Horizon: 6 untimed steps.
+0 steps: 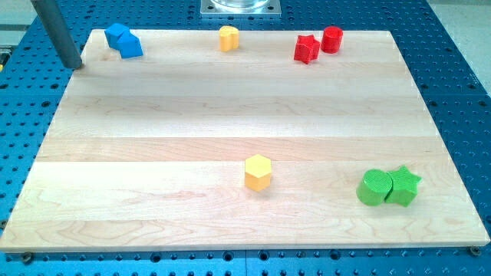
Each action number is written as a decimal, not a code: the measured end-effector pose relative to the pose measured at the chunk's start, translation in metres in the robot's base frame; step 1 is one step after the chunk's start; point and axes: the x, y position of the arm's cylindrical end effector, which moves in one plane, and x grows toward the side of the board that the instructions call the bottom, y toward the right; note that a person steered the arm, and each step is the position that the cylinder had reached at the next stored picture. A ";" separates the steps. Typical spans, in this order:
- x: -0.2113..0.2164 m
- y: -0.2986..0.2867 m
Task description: Separate the triangle from the cube
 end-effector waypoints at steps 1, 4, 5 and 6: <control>-0.011 0.009; -0.017 0.023; -0.029 0.043; -0.030 0.063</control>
